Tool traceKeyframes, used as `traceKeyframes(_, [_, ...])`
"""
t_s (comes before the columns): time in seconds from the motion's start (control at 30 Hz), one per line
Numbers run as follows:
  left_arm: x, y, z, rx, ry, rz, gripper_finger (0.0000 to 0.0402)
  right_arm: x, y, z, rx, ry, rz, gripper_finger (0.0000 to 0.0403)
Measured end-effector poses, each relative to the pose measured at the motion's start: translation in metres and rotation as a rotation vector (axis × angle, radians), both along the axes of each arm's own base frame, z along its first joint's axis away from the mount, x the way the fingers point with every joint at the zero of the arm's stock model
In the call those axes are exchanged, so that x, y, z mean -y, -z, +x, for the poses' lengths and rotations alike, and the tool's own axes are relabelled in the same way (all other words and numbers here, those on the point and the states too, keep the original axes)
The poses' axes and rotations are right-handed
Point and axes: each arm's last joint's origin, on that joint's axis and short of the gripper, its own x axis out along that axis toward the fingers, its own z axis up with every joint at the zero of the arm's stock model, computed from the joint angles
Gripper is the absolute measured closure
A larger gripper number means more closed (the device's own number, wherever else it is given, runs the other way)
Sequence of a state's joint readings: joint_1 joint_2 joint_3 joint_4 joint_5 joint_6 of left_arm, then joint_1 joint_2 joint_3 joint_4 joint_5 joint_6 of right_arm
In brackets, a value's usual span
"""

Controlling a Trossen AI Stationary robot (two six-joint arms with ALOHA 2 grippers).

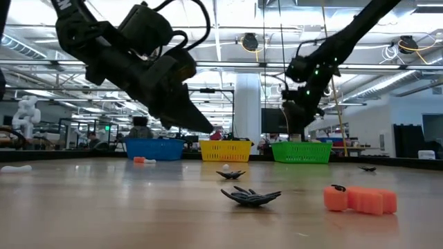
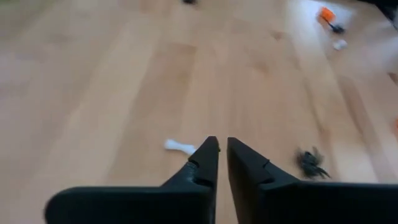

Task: Sort Halloween decoration
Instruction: Put the black spider toy into the blue bin

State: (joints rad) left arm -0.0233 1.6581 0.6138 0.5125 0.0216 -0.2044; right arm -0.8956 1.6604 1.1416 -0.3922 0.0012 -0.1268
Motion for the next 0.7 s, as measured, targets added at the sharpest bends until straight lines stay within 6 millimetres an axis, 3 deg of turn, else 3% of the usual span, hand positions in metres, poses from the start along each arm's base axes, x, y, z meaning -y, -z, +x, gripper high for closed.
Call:
traceKeyframes(0.13, [0.009, 0.009, 0.010, -0.028, 0.042, -0.033, 0.0332, -0.011, -0.023, 0.003, 0.063, -0.021, -0.068, 0.0284])
traceKeyframes(0.27, [0.014, 0.017, 0.019, -0.057, 0.036, -0.069, 0.0291, -0.022, -0.034, 0.010, 0.098, -0.057, -0.104, 0.0331])
traceKeyframes(0.43, [0.020, 0.026, 0.027, -0.095, 0.112, -0.171, 0.0250, -0.033, -0.026, 0.021, 0.127, -0.104, -0.128, 0.0396])
traceKeyframes(0.7, [0.033, 0.039, 0.045, -0.127, 0.168, -0.199, 0.0212, -0.057, -0.014, 0.043, 0.209, -0.162, -0.149, 0.0401])
